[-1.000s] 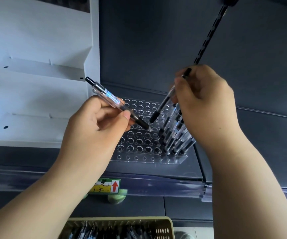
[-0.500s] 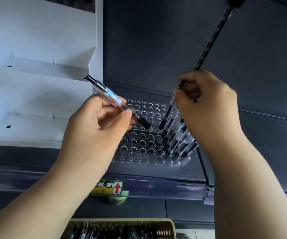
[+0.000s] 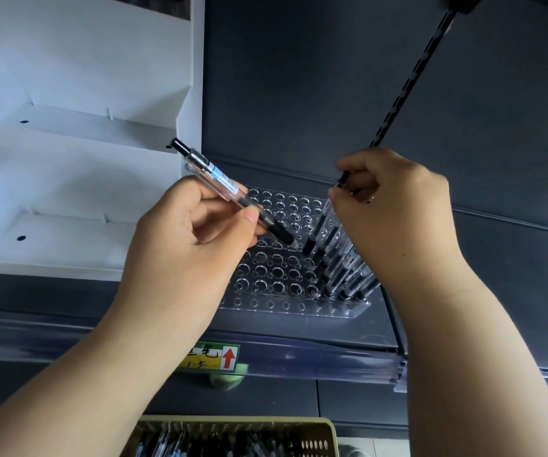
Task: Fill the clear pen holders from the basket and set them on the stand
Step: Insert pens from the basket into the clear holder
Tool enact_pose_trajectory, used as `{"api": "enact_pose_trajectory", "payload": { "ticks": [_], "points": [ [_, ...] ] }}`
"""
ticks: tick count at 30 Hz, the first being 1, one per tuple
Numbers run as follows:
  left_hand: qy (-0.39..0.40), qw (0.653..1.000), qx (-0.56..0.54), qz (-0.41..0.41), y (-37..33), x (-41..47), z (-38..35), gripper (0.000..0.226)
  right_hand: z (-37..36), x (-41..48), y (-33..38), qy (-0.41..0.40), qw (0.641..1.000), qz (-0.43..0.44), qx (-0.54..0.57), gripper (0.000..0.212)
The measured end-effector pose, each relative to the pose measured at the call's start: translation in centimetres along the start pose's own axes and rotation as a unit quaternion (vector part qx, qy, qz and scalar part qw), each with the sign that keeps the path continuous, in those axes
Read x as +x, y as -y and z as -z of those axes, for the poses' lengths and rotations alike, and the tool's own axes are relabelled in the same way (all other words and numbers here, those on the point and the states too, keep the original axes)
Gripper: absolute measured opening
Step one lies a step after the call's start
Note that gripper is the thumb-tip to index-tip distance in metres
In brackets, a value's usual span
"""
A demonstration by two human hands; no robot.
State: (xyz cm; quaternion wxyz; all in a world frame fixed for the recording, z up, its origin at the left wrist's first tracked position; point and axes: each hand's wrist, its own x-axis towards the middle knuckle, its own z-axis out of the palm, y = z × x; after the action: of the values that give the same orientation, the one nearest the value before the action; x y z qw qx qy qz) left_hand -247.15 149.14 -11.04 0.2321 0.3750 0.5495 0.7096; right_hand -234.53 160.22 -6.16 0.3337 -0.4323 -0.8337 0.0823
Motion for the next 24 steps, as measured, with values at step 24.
{"api": "enact_pose_trajectory", "payload": {
  "ticks": [24],
  "points": [
    [0.021,0.997,0.078,-0.02,0.5,0.8,-1.5,0.016,0.1,-0.2,-0.3,-0.011,0.999,0.025,-0.023,0.012]
  ]
}}
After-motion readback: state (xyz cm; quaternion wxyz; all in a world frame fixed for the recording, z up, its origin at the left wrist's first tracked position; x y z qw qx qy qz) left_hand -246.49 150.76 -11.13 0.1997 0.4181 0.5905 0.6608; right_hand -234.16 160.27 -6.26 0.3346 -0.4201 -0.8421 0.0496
